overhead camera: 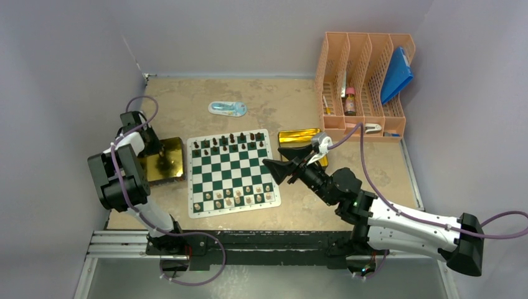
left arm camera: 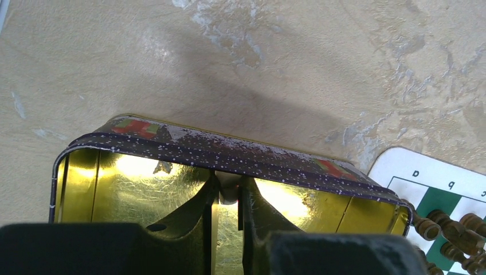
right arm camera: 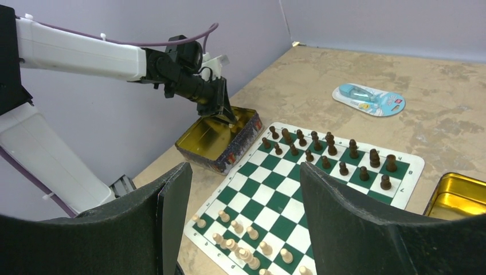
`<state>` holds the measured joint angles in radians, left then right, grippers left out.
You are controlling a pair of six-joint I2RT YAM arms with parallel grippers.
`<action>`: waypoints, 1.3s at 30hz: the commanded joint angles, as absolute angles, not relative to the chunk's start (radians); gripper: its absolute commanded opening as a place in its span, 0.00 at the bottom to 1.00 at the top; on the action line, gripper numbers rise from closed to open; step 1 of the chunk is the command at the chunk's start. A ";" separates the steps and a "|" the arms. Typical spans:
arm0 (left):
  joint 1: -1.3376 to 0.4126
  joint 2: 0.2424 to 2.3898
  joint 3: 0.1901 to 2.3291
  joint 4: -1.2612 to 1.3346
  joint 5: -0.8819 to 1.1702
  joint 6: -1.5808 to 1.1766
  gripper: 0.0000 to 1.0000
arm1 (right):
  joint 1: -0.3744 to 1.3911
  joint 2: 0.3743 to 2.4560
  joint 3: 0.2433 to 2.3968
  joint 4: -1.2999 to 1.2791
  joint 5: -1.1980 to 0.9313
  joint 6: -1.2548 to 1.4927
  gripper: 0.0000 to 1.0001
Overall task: Set up the chess pieces on the board
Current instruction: Pick up the chess piece from the storage box.
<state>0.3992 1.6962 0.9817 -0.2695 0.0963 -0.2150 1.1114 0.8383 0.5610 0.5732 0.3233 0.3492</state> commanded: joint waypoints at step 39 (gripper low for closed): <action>0.418 1.433 1.106 -0.711 0.196 -0.903 0.00 | 1.107 1.127 0.726 0.819 0.332 0.267 0.64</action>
<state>0.4114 1.5055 1.0615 -0.6327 0.1631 -0.7681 1.1114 1.0332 0.6533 0.6315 0.3313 0.3450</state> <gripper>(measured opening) 0.117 0.647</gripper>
